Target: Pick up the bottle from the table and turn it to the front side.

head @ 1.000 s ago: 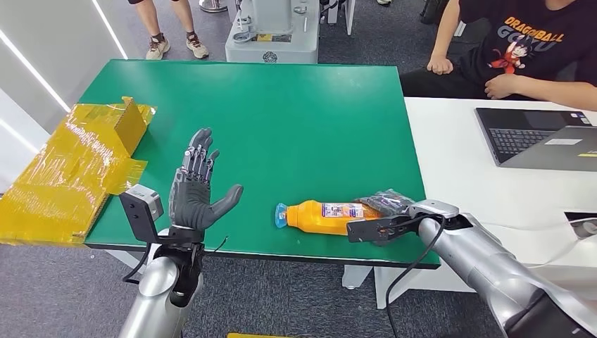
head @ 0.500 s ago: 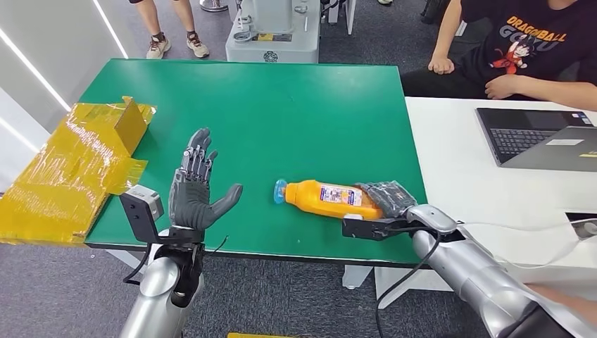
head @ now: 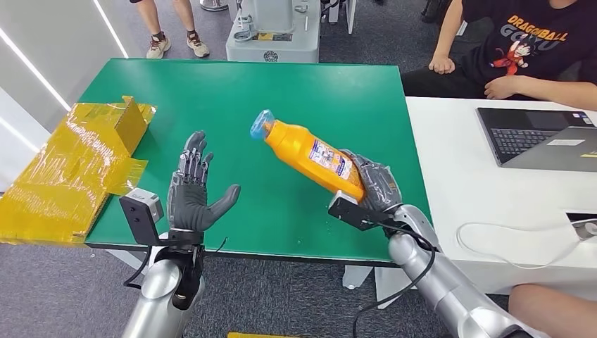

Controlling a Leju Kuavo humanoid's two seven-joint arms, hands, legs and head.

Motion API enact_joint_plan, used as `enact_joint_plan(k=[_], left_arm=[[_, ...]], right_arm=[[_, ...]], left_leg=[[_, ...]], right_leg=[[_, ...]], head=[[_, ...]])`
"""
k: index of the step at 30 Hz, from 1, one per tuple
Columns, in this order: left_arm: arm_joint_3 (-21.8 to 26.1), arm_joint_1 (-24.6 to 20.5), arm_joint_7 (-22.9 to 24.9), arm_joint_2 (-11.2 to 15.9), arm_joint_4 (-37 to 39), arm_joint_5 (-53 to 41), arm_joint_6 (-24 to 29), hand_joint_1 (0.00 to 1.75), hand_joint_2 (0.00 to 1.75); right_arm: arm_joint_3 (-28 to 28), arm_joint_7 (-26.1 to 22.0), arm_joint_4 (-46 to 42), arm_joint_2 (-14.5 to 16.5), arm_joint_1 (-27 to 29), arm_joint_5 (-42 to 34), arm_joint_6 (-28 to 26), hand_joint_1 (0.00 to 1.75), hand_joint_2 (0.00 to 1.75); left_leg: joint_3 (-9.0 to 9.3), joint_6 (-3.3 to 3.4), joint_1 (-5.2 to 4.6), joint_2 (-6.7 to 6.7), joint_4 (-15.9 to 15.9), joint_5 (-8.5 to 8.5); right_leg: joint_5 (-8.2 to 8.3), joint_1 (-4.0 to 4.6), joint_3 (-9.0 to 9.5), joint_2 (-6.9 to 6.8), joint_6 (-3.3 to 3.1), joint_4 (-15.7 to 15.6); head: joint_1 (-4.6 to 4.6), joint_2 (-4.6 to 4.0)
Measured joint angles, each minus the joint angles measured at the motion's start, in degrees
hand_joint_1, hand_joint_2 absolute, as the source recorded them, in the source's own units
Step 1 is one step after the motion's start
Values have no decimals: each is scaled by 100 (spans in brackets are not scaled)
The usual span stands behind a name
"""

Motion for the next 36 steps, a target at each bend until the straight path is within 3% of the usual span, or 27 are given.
enact_joint_plan(k=[9,16,25,36], left_arm=[[4,-243,127,24,143,-375,215,0,175],[3,-756,528,132,419,-552,-204,0,175],[-76,-1452,884,233,1025,-353,-1017,0,175],[-471,-2280,1313,307,1849,175,-2025,0,175]], right_arm=[[-779,-132,-1306,292,976,-361,-416,175,175],[-1072,-119,-1879,446,1461,-602,-297,175,175],[-1180,-263,-1935,531,1462,-639,89,175,175],[-1169,-462,-1425,559,856,-236,410,175,175]], left_leg=[[-2,-1,0,-2,0,-1],[-2,-1,0,0,0,0],[-3,-1,0,-1,0,1],[-3,-1,-1,0,2,3]], right_leg=[[-1,0,-3,-2,-1,0],[0,0,-4,-2,-2,1],[0,-1,-4,-2,-2,2],[2,-1,-5,0,-4,4]], head=[[0,0],[-1,0],[1,0],[0,0]])
